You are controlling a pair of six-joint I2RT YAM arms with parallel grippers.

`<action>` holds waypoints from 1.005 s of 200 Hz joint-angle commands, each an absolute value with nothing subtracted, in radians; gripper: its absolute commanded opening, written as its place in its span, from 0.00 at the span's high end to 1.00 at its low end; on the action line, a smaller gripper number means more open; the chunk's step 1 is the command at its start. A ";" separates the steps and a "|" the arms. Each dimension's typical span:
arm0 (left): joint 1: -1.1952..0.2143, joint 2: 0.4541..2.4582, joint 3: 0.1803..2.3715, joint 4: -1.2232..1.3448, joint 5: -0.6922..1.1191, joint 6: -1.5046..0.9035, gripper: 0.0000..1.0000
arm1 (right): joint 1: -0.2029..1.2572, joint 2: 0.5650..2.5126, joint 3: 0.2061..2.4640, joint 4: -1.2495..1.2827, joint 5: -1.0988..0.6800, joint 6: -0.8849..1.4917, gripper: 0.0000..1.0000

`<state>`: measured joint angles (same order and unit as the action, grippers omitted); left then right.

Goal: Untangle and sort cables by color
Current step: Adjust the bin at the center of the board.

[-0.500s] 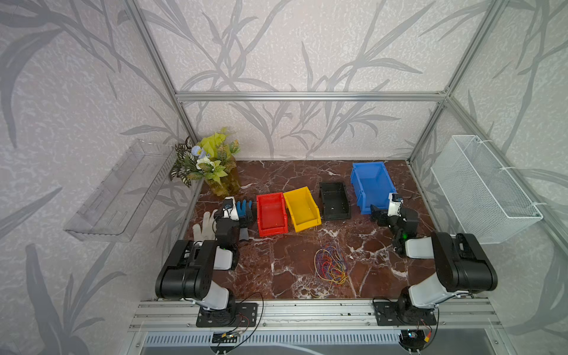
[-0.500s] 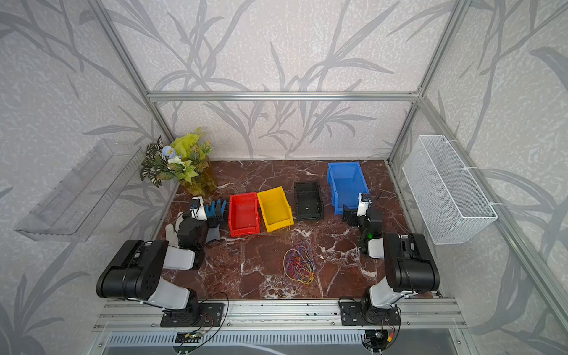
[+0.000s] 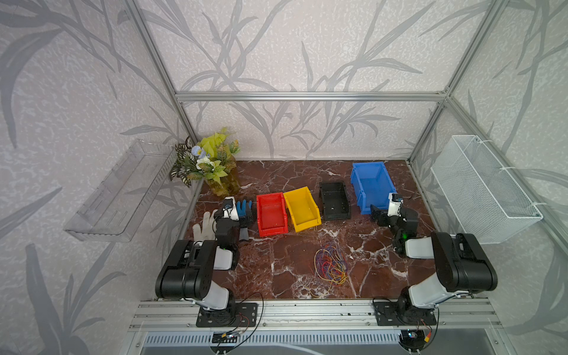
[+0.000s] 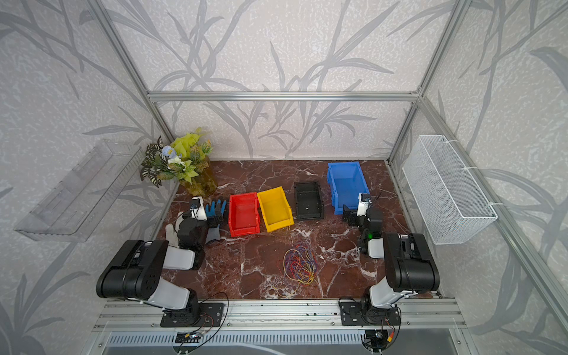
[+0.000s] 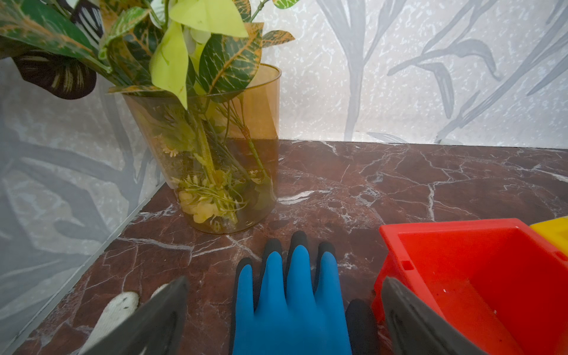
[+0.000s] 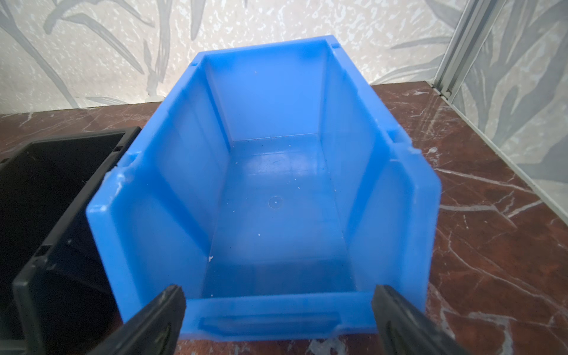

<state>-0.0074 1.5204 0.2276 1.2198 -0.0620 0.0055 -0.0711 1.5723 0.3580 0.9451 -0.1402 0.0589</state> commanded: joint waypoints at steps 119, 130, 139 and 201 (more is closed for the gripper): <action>-0.015 1.497 0.263 1.184 -0.043 0.026 0.00 | -0.034 1.579 0.377 0.959 -0.027 0.052 0.01; -0.015 1.457 0.314 1.048 0.000 0.042 0.00 | -0.034 1.572 0.379 0.952 -0.018 0.056 0.01; -0.015 1.423 0.379 0.882 0.040 0.049 0.00 | -0.034 1.535 0.379 0.922 0.002 0.064 0.01; -0.015 1.354 0.737 0.098 0.298 0.084 0.00 | -0.032 0.897 0.501 0.229 0.231 0.454 0.01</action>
